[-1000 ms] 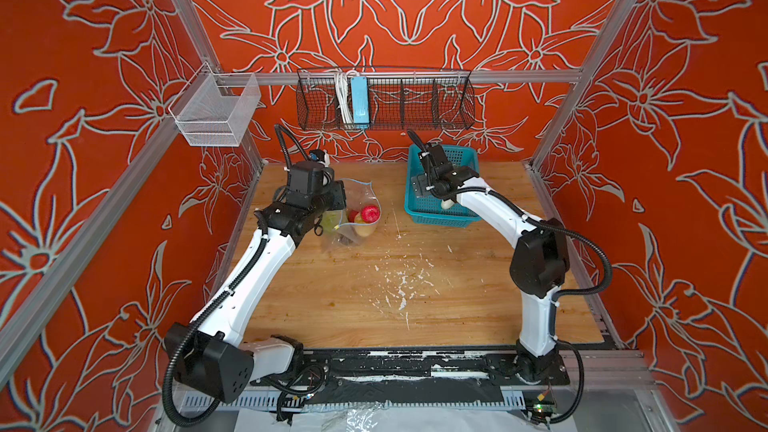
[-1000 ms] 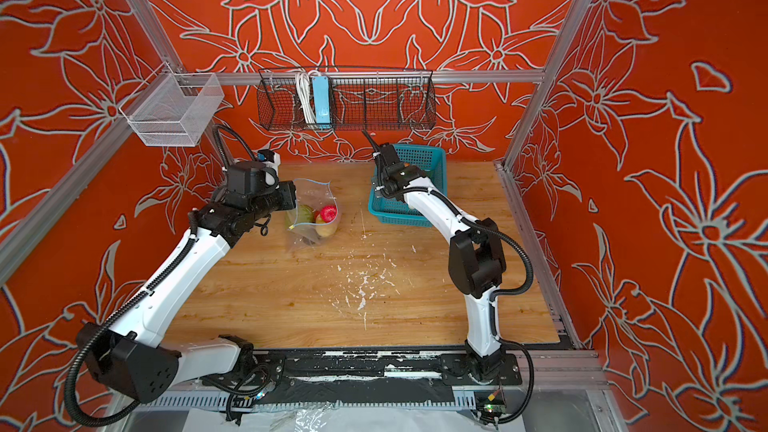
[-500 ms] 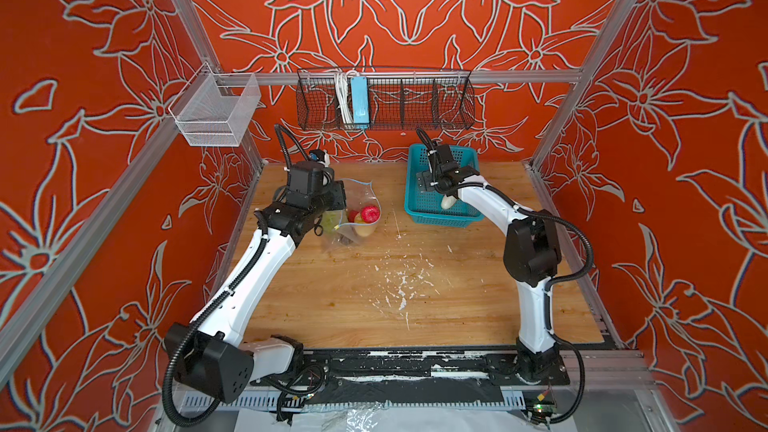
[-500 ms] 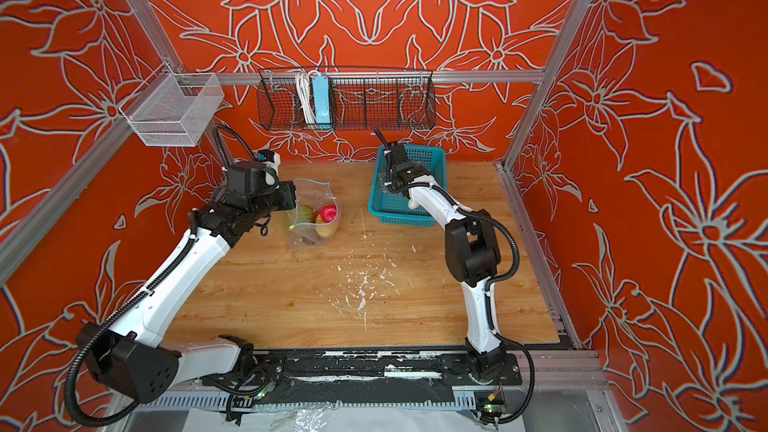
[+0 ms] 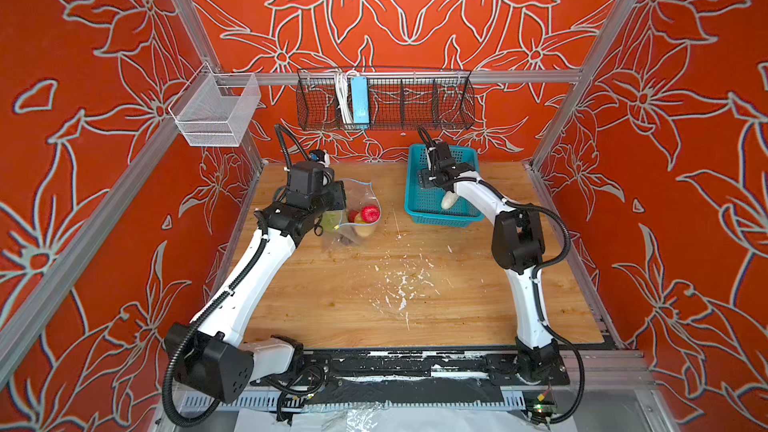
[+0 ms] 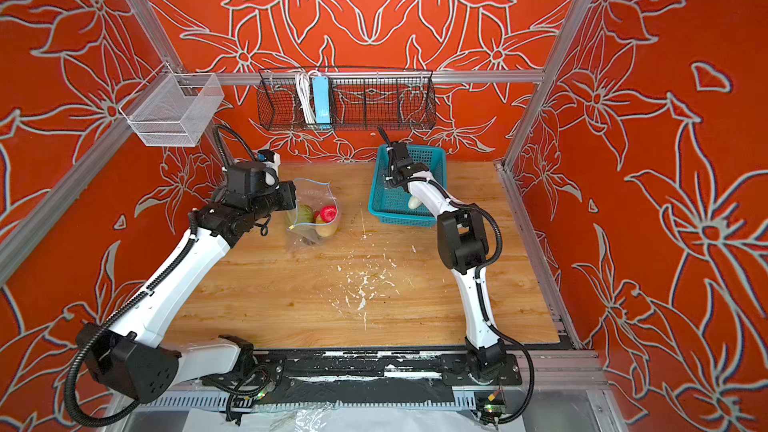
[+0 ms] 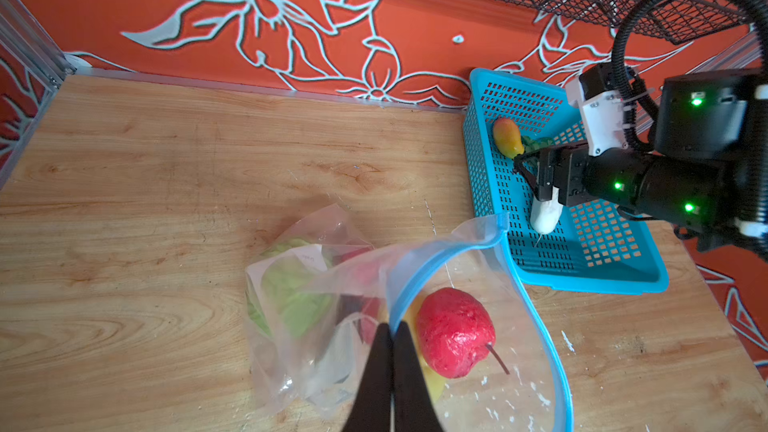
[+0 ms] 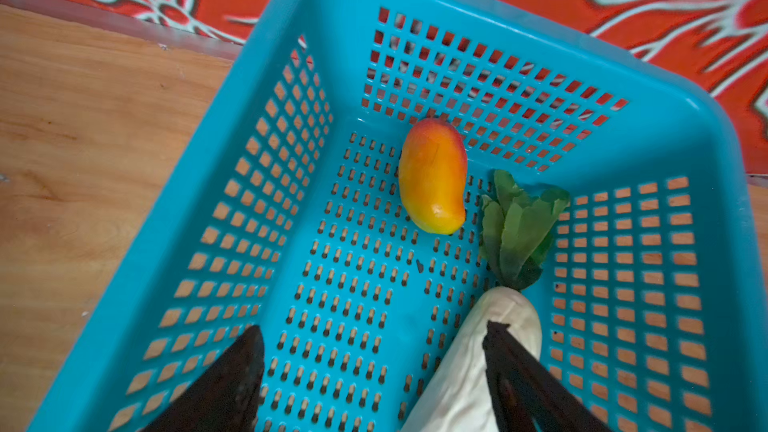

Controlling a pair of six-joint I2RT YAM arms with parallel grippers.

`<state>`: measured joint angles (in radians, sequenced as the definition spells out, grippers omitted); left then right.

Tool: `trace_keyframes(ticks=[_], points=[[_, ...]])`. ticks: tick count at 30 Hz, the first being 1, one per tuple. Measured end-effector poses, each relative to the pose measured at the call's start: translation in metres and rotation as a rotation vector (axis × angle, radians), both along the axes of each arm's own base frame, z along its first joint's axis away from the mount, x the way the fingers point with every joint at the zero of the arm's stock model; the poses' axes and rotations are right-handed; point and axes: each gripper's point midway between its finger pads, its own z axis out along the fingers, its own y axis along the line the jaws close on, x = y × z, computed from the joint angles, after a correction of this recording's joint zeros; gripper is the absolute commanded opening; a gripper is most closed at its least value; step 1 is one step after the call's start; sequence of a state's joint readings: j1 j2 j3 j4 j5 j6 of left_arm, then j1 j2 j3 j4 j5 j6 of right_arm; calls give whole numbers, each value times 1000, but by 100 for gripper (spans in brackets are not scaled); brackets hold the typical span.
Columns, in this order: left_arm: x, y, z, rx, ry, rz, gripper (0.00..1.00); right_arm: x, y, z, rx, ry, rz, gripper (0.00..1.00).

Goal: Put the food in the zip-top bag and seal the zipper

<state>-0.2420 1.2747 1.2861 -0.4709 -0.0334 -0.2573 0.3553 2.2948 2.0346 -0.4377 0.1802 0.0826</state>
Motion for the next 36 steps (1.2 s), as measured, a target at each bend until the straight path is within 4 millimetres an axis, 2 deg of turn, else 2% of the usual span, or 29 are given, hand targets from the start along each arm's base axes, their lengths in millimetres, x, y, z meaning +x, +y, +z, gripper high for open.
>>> trace_keyframes(ticks=[3,10,20,30,36], points=[[0,0,0,2,0,1,0,7,-8,-6,26,12,-20,74],[0,1,0,9,-2,2,0,18,-23,-15,40,30,-56,72],[1,1,-2,11,3,2,0,37,-22,-18,43,17,-62,69],[1,1,-2,11,4,2,0,45,-25,-45,32,49,-72,69],[1,1,-2,11,4,1,0,57,-27,-38,34,17,-83,71]])
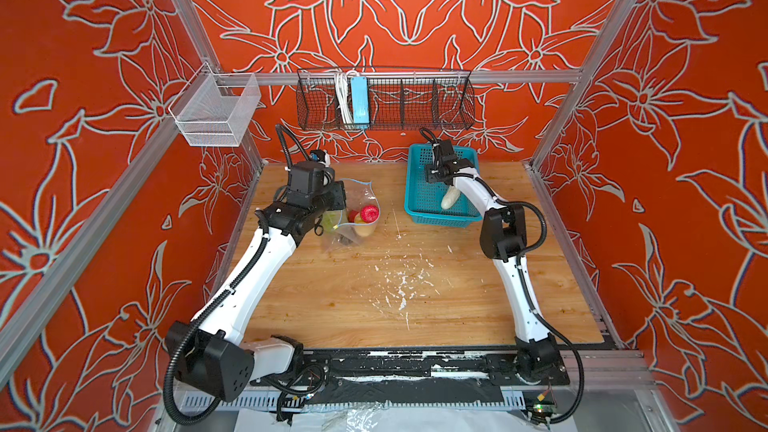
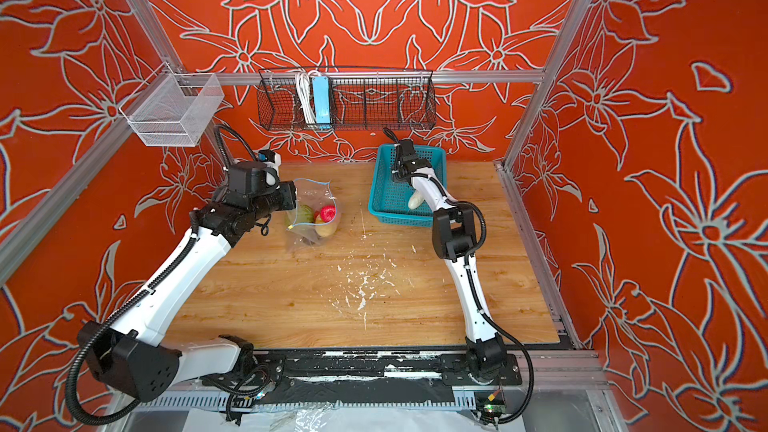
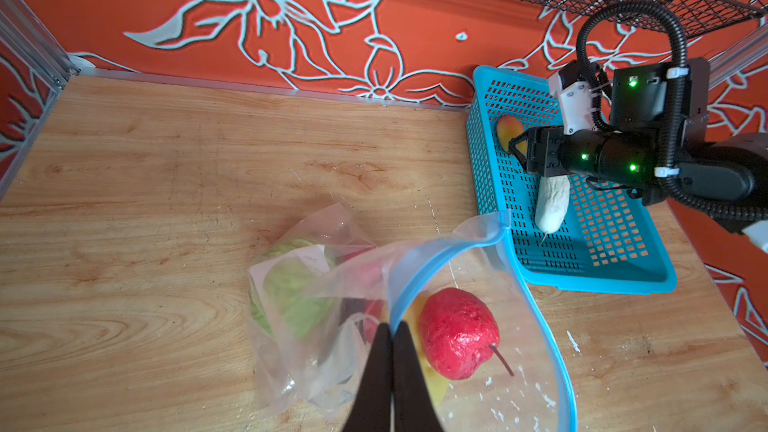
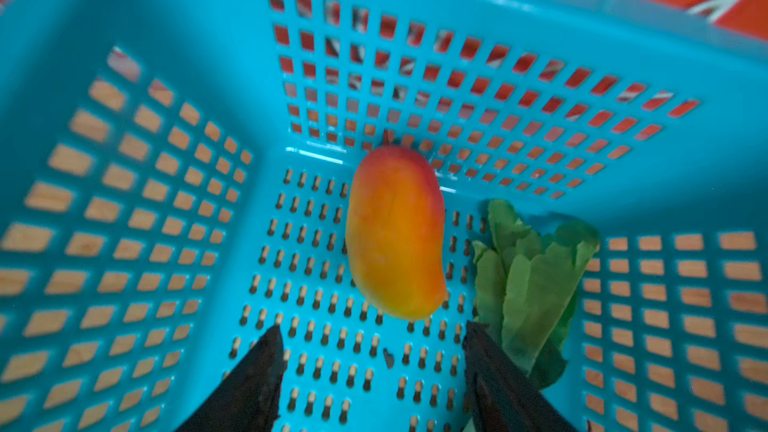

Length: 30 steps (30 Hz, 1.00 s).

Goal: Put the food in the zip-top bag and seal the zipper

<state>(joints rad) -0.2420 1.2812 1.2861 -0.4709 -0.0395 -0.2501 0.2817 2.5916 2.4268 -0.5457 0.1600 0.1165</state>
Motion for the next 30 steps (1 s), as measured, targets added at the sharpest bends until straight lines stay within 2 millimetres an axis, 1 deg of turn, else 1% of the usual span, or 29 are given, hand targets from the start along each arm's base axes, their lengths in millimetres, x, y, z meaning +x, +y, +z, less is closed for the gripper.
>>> trace_keyframes(ticks=[3,9,15,26,30], points=[[0,0,0,0,0,0,0,5,-2,0,7,-9,-2,73],[1,0,-3,1,7,-1,0,15,-6,-8,35,-4,-11,73],[2,0,-4,2,11,0,0,18,-10,-13,78,1,-47,73],[4,0,-8,5,20,1,0,28,-10,-13,149,-32,-109,68],[4,0,-8,5,21,2,0,27,-15,-23,149,-15,-141,64]])
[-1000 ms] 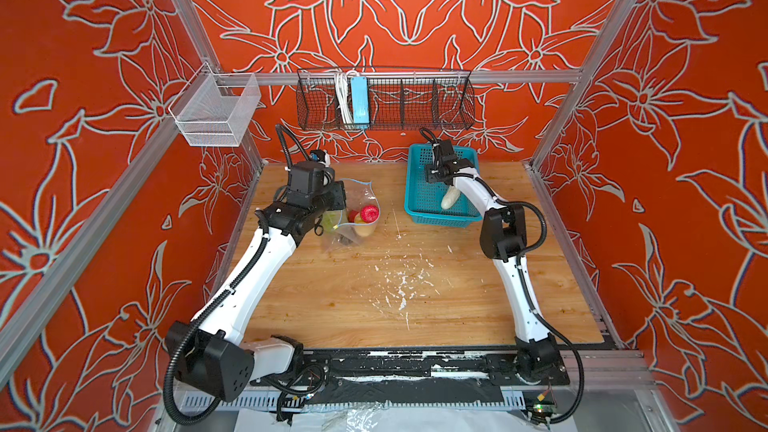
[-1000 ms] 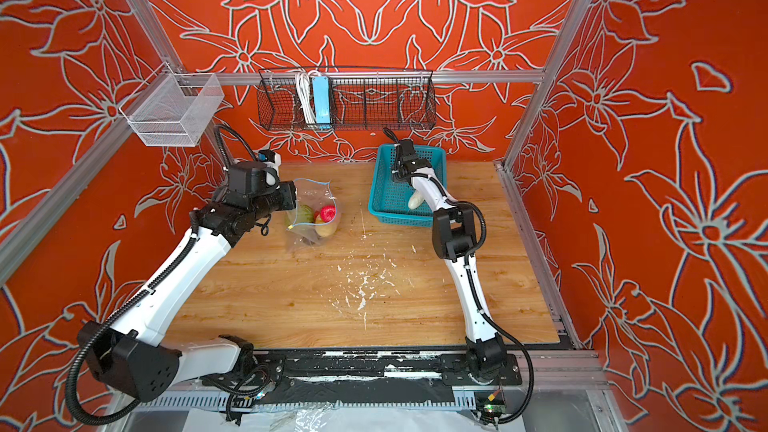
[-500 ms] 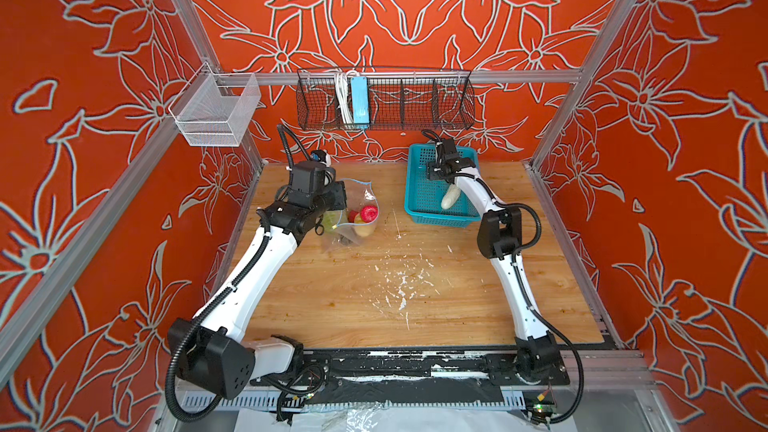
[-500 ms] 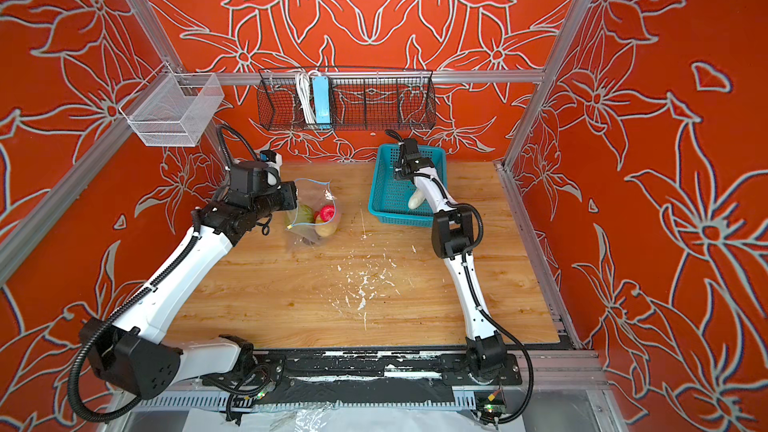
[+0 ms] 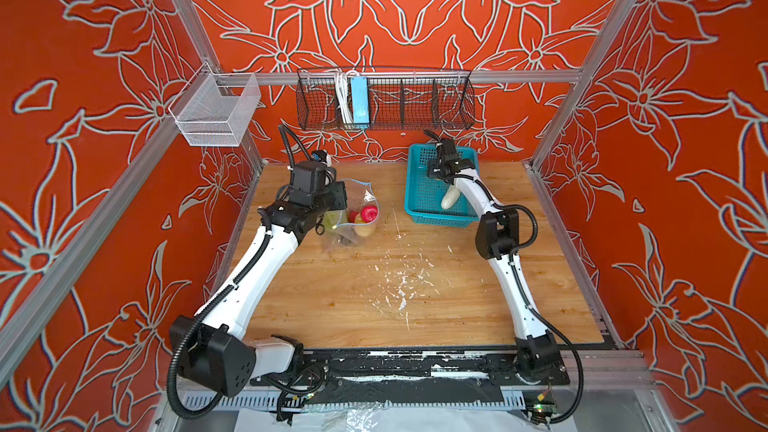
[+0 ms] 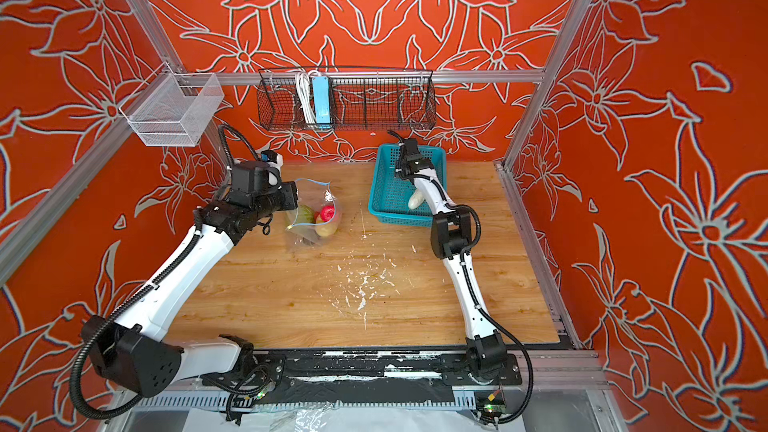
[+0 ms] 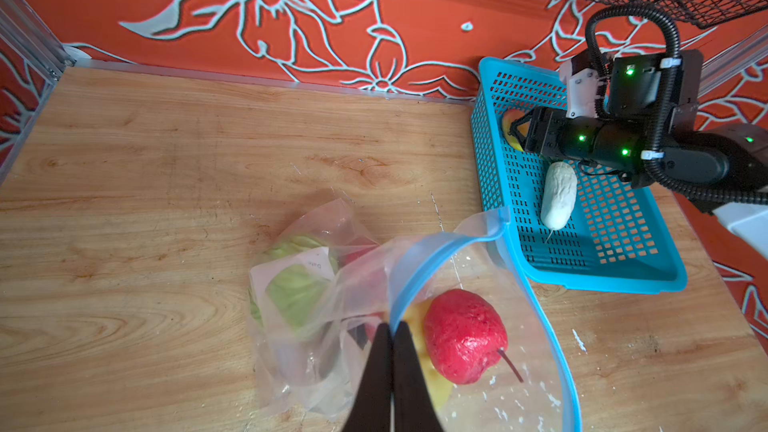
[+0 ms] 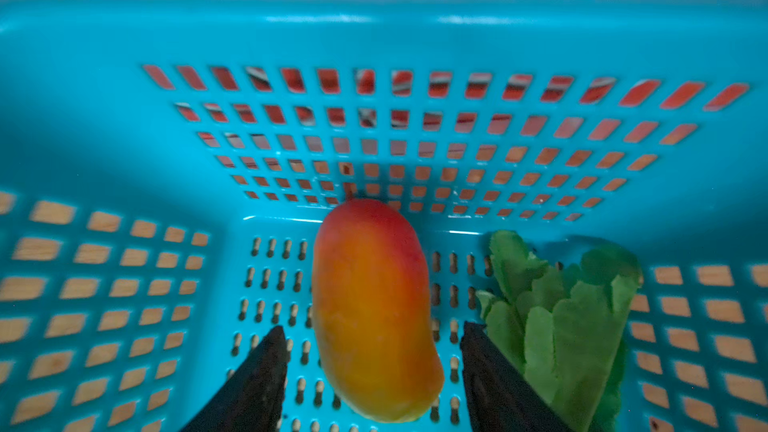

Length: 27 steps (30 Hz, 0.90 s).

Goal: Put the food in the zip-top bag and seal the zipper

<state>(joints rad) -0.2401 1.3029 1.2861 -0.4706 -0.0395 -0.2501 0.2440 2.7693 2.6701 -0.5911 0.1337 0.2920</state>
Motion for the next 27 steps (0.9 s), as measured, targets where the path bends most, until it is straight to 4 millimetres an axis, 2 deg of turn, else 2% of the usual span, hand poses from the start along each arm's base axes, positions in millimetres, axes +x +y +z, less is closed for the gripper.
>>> trace_keyframes(ticks=[14,19,22,24,27], points=[[0,0,0,-1,0,-1,0,-2,-2,1,12,13,-25,52],[0,0,0,-1,0,-1,0,-9,1,-6,23,51,-4,51],[0,-1,0,-2,0,-3,0,-17,3,-20,31,97,10,48],[0,-1,0,-3,0,-4,0,-21,3,-21,37,100,16,48],[-1,-1,2,-5,-4,-6,0,-39,0,-23,43,131,19,48]])
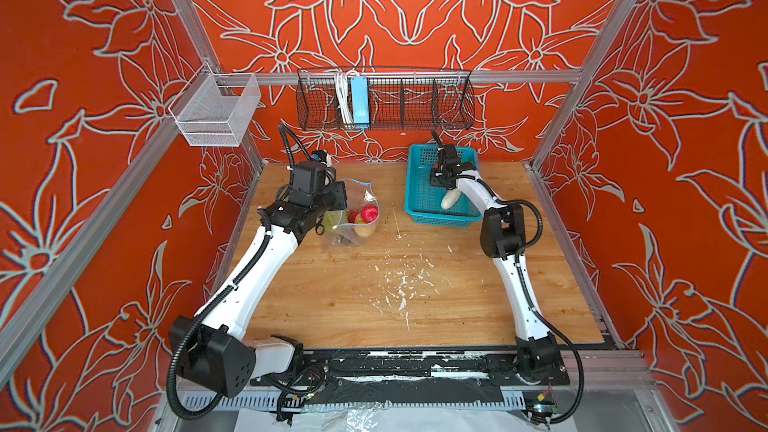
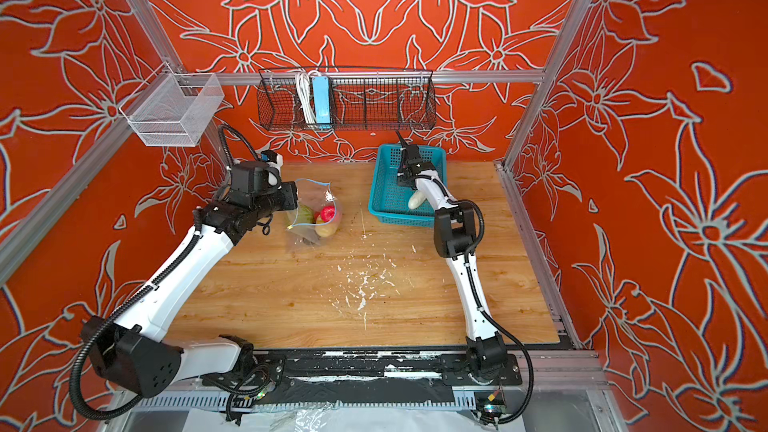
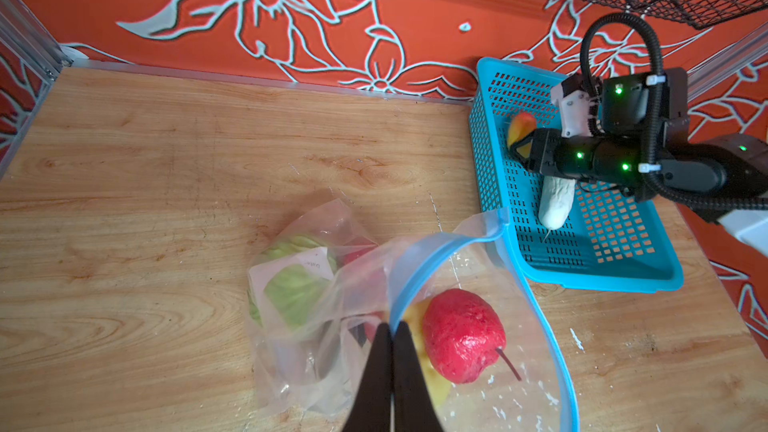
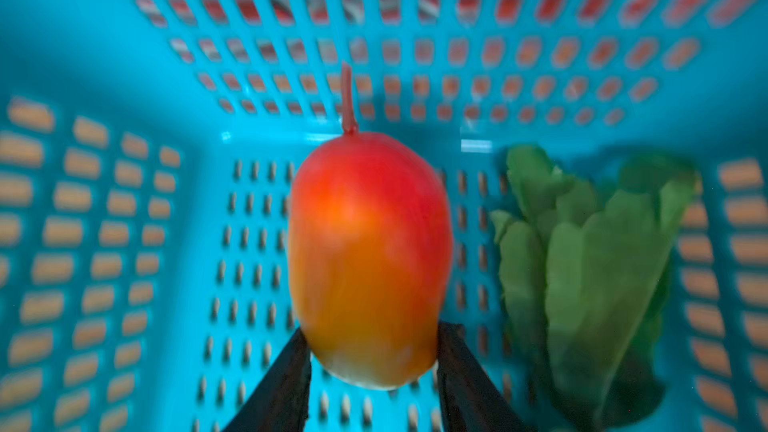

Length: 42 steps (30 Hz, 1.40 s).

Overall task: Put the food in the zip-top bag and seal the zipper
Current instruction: 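Close the right gripper on the yellow-red mango in the basket, then lift the mango with the right gripper and carry it over the bag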

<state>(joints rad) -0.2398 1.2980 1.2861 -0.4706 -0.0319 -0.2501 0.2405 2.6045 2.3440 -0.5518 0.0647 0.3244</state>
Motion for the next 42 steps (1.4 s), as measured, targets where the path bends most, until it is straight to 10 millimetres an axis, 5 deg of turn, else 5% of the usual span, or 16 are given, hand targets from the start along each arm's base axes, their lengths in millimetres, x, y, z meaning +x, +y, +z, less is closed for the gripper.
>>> trace_keyframes(ticks=[23,42], points=[[-7,1,14,-14,-35,-5,0,-107,-19,1,42,94,7,44],[-7,0,14,-22,-34,-9,0,-96,0,65,176,12,21,37]])
